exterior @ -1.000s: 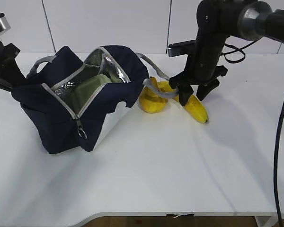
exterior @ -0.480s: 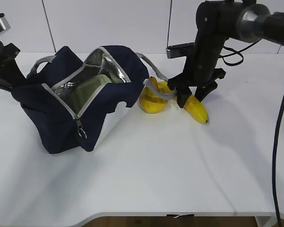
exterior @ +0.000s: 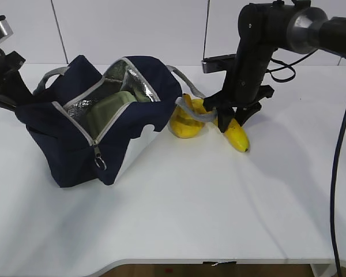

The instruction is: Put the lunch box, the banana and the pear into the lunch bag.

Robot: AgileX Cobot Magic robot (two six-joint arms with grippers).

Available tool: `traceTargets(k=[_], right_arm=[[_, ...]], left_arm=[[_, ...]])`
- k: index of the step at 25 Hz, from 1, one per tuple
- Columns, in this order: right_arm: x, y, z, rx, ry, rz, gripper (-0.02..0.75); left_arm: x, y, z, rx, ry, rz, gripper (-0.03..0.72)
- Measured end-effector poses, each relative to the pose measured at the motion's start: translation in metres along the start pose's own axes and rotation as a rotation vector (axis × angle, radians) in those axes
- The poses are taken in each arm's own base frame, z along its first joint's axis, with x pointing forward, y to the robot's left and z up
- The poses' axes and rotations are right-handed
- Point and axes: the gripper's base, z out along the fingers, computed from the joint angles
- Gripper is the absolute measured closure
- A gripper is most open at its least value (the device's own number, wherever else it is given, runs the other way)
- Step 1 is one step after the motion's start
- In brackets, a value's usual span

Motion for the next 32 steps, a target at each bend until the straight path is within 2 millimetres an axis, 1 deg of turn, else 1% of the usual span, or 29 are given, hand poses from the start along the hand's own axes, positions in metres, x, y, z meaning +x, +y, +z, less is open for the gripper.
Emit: traceTargets(k=[4, 6, 11, 13, 15, 17, 21, 22, 24, 26, 28, 30, 32], right_arm=[[0.0, -0.004, 0.0, 0.045, 0.003, -0.016, 0.437], [0.001, -0.008, 0.0, 0.061, 0.004, -0.017, 0.458], [0.001, -0.01, 0.0, 0.062, 0.002, -0.003, 0.465], [0.0, -0.01, -0.006, 0.063, -0.009, -0.001, 0.465], [0.0, -0.009, -0.022, 0.068, -0.04, -0.002, 0.465], [0.001, -0.008, -0.045, 0.074, -0.086, -0.004, 0.466], [0.006, -0.005, -0.099, 0.08, -0.19, 0.026, 0.466], [0.008, -0.004, -0.111, 0.073, -0.214, 0.034, 0.466], [0.011, 0.003, -0.13, -0.001, -0.257, 0.061, 0.466], [0.012, 0.015, -0.142, -0.121, -0.288, 0.084, 0.466], [0.012, 0.028, -0.146, -0.24, -0.301, 0.082, 0.466], [0.011, 0.041, -0.147, -0.292, -0.3, 0.054, 0.466], [0.011, 0.049, -0.147, -0.316, -0.298, 0.037, 0.466]], left_arm=[[0.0, 0.0, 0.0, 0.0, 0.0, 0.0, 0.672], [0.0, 0.0, 0.0, 0.001, -0.001, -0.001, 0.672], [0.0, 0.0, 0.0, 0.001, -0.001, -0.003, 0.672], [0.0, -0.001, 0.0, 0.007, -0.002, -0.005, 0.672], [-0.001, -0.002, 0.0, 0.026, -0.011, -0.014, 0.672], [-0.002, -0.005, 0.0, 0.057, -0.027, -0.027, 0.672], [-0.007, -0.013, -0.001, 0.15, -0.072, -0.068, 0.672], [-0.008, -0.015, -0.002, 0.175, -0.084, -0.078, 0.672], [-0.01, -0.019, -0.003, 0.213, -0.103, -0.095, 0.672], [-0.012, -0.021, -0.003, 0.243, -0.117, -0.108, 0.672], [-0.014, -0.024, -0.004, 0.276, -0.136, -0.112, 0.673], [-0.016, -0.027, -0.006, 0.314, -0.158, -0.111, 0.673], [-0.018, -0.031, -0.007, 0.359, -0.186, -0.111, 0.673]])
